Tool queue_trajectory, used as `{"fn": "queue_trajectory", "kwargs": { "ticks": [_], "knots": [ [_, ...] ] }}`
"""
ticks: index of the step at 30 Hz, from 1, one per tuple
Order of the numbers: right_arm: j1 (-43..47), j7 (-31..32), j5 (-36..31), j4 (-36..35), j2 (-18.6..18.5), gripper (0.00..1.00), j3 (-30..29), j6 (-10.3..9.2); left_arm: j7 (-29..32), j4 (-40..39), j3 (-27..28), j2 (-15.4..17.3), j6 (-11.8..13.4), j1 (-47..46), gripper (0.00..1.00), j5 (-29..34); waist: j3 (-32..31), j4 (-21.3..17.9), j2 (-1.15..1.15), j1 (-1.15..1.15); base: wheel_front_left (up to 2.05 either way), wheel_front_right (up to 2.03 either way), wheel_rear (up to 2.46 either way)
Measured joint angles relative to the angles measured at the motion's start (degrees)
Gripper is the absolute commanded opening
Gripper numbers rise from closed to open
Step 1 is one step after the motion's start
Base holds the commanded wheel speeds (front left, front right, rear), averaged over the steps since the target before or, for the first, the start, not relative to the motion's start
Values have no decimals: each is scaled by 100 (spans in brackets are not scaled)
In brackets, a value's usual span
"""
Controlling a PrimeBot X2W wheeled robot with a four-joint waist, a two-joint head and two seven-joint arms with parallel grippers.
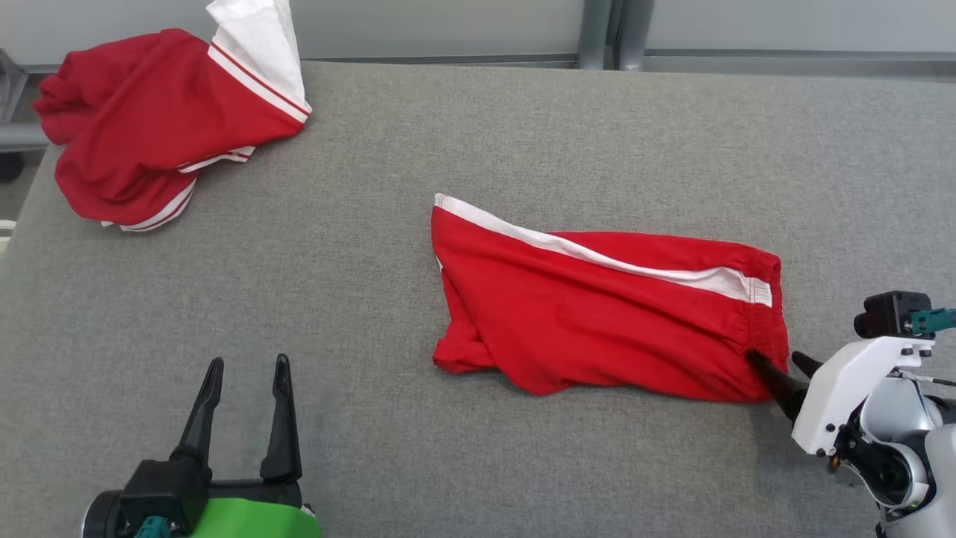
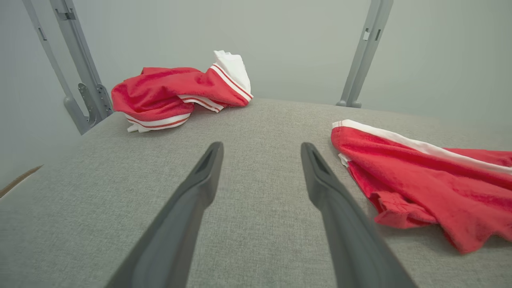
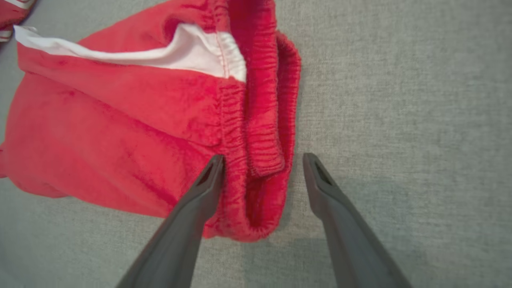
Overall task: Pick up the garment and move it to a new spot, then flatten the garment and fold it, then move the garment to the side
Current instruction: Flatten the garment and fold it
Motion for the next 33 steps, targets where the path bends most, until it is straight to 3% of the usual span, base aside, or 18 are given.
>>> {"fn": "queue_trajectory", "kwargs": {
  "ticks": [10,11,12,17,22,29,33],
  "knots": [
    [-380,216,272,950,166,100,-121,0,0,200,619,-517,-546,147,100,382,-107,149,0,0,0,0,0],
    [-436,134,312,1031,182,56,-108,0,0,224,665,-559,-594,162,100,417,-115,144,0,0,0,0,0],
    [-498,45,371,1092,198,0,-86,0,0,247,703,-603,-637,177,100,442,-121,137,0,0,0,0,0],
    [-646,-270,896,1308,98,0,-56,1,0,357,917,-756,-821,211,100,602,-163,85,0,0,0,0,0],
    [-605,-207,1374,1341,-411,0,-293,1,0,442,1124,-850,-965,271,100,676,-165,-10,0,0,0,0,0],
    [-439,-149,1234,1548,-1383,0,-1393,0,0,485,1263,-1028,-1140,277,100,791,-95,-41,0,0,0,0,0],
    [-392,182,1098,1076,-1627,0,-1463,-1,0,512,1350,-1102,-1211,280,100,838,-86,-47,0,0,0,0,0]
  ]
}}
